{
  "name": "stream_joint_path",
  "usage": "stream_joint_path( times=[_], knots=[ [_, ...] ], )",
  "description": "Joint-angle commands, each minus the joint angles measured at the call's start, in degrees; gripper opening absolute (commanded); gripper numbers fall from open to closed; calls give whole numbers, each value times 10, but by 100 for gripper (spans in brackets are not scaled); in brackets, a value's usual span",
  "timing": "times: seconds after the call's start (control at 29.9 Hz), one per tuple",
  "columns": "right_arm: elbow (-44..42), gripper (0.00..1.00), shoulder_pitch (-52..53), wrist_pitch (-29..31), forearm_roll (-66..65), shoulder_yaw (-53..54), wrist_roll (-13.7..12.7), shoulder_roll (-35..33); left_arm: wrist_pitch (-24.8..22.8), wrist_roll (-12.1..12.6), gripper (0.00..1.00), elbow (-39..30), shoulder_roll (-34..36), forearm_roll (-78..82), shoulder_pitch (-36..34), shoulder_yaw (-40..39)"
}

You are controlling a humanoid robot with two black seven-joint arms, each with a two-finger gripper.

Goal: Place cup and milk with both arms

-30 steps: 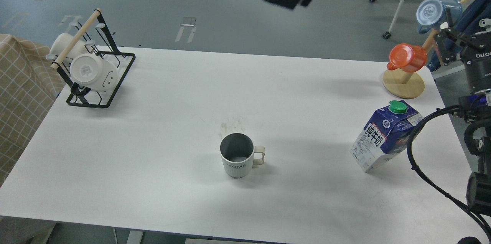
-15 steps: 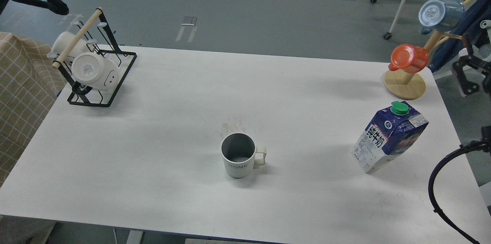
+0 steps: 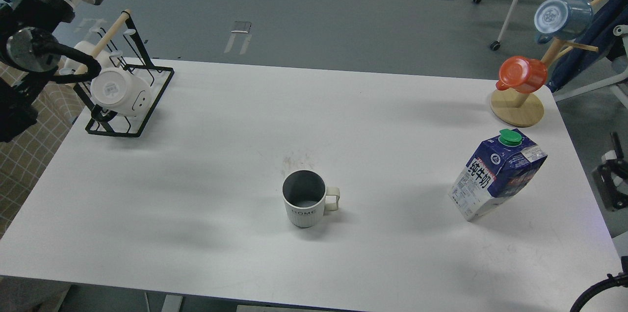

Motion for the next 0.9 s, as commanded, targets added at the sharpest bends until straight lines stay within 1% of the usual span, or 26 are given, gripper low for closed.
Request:
stream_joint_path(
  times=[0.0, 0.1, 0.17, 0.3, 0.37, 0.47, 0.57, 0.63, 0.67, 0.77, 0.87],
  knots=[
    [-3, 100, -43, 0, -2, -29, 0, 21, 0, 1, 96, -29, 17, 1, 14, -1],
    [-16, 100, -46, 0, -3, -72, 1, 31, 0, 1, 96, -49, 32, 1, 19, -1],
    [-23, 100, -42, 0, -5, -94, 2, 36, 0, 2, 96, -49, 37, 0, 20, -1],
    [-37, 94, -26, 0, -32, -152, 3, 41, 0, 2, 96, -46, 37, -5, 25, -3],
    [-37, 94, -27, 0, -35, -155, 2, 41, 0, 2, 96, -45, 37, -5, 29, -3],
    [-36, 94, -26, 0, -34, -155, 2, 41, 0, 3, 96, -45, 37, -4, 48, -26],
    [-37, 94, -13, 0, -36, -157, 1, 37, 0, 13, 96, -45, 38, -3, 62, -53],
    [-36, 94, -5, 0, -37, -157, 1, 36, 0, 17, 96, -45, 39, -3, 64, -54],
    [-34, 94, -2, -4, -38, -157, 1, 37, 0, 17, 96, -45, 40, -3, 64, -55],
    [-35, 94, 21, -43, -38, -157, 1, 40, 0, 17, 96, -45, 46, -2, 64, -54],
    [-35, 94, 31, -44, -38, -158, 1, 41, 0, 17, 96, -45, 47, -2, 64, -54]
  ],
)
